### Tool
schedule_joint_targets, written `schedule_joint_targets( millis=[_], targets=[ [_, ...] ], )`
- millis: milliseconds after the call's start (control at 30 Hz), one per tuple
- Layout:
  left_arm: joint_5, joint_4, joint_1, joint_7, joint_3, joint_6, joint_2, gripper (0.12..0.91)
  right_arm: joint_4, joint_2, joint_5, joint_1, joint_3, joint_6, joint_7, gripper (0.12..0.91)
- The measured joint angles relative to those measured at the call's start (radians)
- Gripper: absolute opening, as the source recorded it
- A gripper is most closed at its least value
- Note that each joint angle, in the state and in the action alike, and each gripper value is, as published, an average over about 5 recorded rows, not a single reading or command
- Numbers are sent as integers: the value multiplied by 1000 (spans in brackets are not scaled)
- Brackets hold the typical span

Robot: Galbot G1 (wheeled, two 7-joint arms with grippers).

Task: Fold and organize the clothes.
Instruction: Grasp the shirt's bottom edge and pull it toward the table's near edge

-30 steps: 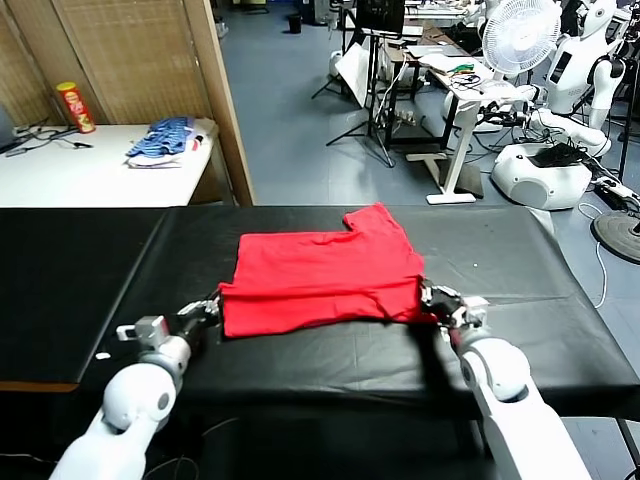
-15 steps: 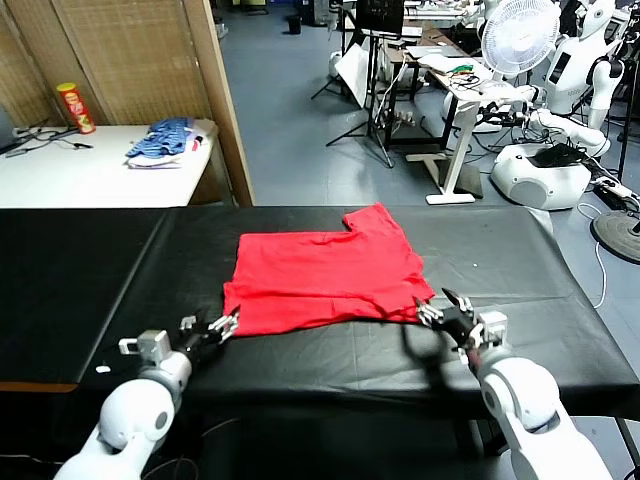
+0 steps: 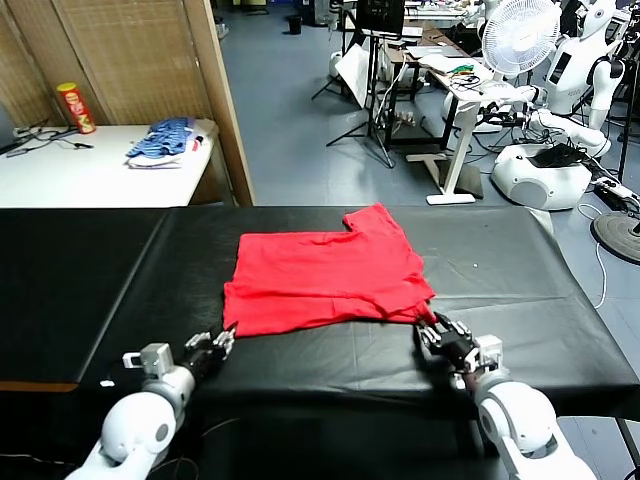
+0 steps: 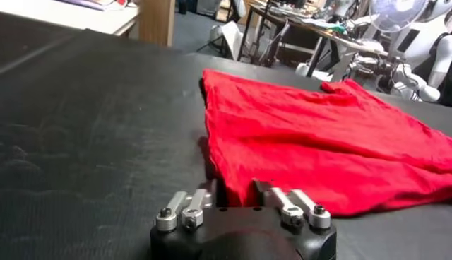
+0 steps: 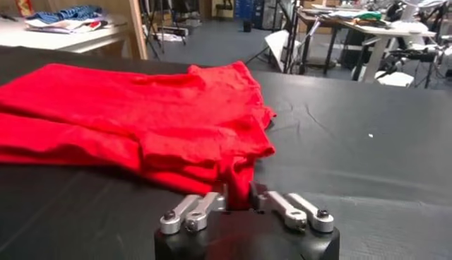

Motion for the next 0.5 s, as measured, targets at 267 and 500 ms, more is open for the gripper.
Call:
schedule_joint_targets(
  millis=[267, 500],
  targets=[
    [86, -77, 85, -4, -39, -3, 65, 125, 101, 15, -2, -145, 52, -43, 7, 123],
    [135, -143, 195, -1, -65, -5, 92, 125, 147, 13, -24, -245, 78, -51, -20, 123]
  ],
)
